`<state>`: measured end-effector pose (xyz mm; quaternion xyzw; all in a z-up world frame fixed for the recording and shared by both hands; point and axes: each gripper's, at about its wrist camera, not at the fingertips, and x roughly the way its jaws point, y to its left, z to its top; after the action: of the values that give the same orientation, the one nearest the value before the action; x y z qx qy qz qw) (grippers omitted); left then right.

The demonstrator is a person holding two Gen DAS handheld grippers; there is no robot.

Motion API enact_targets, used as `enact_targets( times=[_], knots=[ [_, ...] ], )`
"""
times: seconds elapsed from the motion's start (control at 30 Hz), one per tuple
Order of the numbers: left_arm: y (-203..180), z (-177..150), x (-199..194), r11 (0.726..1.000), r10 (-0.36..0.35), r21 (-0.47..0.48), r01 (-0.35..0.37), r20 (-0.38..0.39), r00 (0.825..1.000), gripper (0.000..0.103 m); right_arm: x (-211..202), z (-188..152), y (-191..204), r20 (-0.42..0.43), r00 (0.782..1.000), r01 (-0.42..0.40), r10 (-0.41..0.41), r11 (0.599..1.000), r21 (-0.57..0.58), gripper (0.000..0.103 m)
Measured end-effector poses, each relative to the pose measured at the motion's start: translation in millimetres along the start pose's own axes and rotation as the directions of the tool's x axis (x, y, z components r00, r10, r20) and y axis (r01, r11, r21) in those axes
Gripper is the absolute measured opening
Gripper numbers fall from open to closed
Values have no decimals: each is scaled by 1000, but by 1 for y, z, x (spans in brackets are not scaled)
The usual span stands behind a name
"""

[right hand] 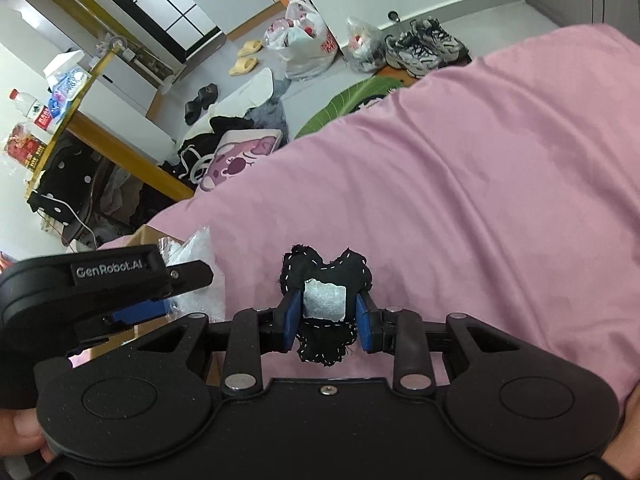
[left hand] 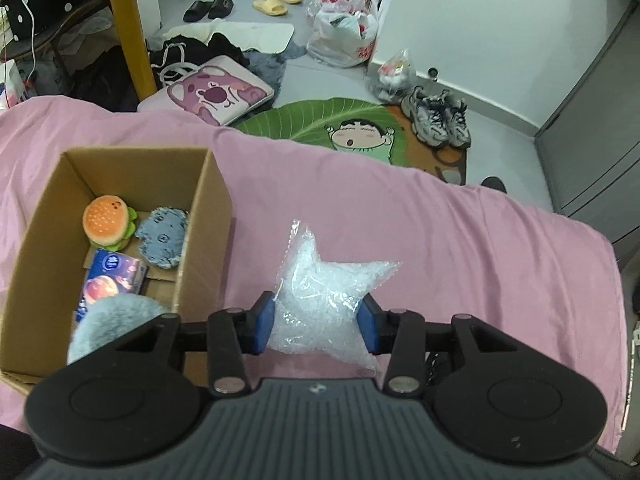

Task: Organize soft objects
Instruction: 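Carry the plastic bag with left tool while right tool carries the patch to the box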

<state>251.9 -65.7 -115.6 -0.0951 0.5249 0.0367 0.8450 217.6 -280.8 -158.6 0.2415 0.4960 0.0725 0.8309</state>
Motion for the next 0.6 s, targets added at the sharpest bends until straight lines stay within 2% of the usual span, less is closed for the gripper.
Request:
enact_targets(
  times=[0.33, 0.6],
  knots=[
    [27, 2, -40, 999, -35, -25, 36, 63, 997, 43, -23, 1, 36, 53, 999, -5, 8, 998, -61, 29],
    [62, 2, -56, 997, -40, -69, 46, 89, 995, 43, -30, -3, 63, 72, 997, -4, 12, 994, -107, 29]
  ],
)
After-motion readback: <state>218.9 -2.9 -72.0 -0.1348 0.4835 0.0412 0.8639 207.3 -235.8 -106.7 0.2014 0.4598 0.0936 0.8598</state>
